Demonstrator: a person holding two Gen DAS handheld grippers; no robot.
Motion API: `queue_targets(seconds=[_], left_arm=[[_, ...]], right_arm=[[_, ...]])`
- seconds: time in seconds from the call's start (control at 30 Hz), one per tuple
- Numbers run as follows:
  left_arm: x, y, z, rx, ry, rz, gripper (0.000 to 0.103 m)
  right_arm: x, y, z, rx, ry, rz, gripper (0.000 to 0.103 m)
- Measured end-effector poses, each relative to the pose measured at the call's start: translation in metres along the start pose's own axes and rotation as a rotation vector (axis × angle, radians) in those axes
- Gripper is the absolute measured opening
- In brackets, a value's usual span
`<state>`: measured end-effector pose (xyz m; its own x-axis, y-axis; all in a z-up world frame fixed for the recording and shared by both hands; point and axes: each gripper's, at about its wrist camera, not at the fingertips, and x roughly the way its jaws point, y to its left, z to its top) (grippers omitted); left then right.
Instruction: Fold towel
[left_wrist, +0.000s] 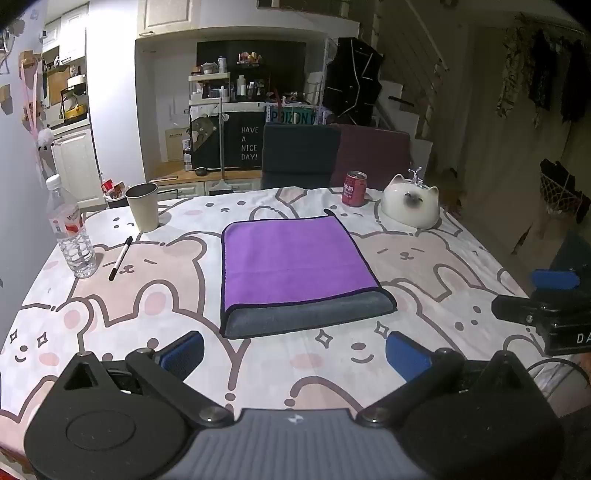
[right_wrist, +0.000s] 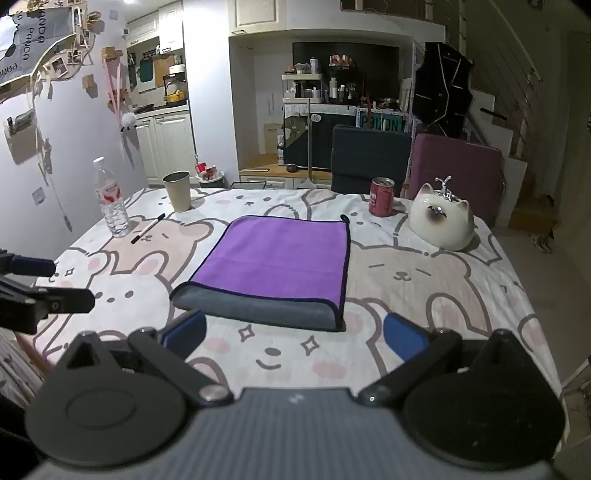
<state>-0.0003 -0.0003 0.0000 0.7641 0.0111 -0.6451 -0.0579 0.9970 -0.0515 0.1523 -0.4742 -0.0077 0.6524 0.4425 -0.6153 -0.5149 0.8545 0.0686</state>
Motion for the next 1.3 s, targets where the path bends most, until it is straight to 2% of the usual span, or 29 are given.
queue_targets(seconds=[1.3], left_arm=[[0.0005,-0.0001,0.0002,0.0,0.012,-0.002,0.103]], right_arm=[[0.0002,0.0003,-0.0002,0.003,0.003,0.004,0.103]])
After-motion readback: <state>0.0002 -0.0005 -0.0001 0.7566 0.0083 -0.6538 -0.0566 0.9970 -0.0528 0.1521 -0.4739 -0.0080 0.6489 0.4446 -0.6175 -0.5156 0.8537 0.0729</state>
